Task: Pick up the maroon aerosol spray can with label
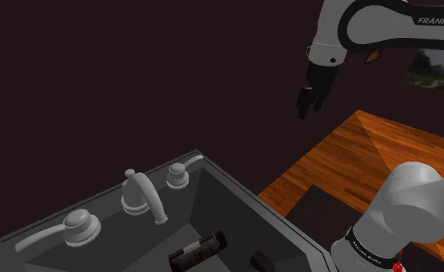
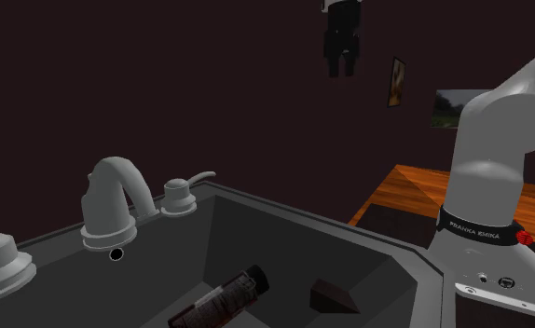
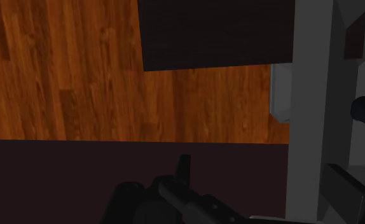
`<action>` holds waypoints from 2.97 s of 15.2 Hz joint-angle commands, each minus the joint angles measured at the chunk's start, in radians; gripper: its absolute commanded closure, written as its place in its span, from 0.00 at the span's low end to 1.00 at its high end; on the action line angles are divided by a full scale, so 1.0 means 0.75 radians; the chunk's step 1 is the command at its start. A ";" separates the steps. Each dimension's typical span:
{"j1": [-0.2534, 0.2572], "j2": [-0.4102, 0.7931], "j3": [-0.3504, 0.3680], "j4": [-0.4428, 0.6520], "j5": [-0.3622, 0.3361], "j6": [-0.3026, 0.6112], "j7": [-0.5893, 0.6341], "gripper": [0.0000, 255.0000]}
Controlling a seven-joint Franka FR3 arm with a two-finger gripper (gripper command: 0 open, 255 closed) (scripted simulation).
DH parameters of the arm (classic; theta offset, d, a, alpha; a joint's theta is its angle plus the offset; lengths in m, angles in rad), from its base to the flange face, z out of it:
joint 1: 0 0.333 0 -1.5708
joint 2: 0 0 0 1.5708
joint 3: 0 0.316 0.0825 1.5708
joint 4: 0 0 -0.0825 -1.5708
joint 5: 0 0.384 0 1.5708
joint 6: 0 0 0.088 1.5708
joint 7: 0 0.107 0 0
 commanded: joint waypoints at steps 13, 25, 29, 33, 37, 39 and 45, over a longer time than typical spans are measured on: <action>0.194 0.236 0.112 -0.251 0.023 0.504 -0.139 0.00; 0.349 0.637 0.261 -0.351 -0.028 1.016 -0.224 0.00; 0.382 0.801 0.319 -0.348 -0.097 1.177 -0.216 0.00; 0.410 0.978 0.369 -0.327 -0.222 1.323 -0.169 0.00; 0.456 1.164 0.387 -0.283 -0.414 1.444 -0.074 0.00; 0.496 1.259 0.376 -0.252 -0.527 1.494 -0.014 0.00; 0.558 1.397 0.303 -0.212 -0.682 1.578 0.105 0.00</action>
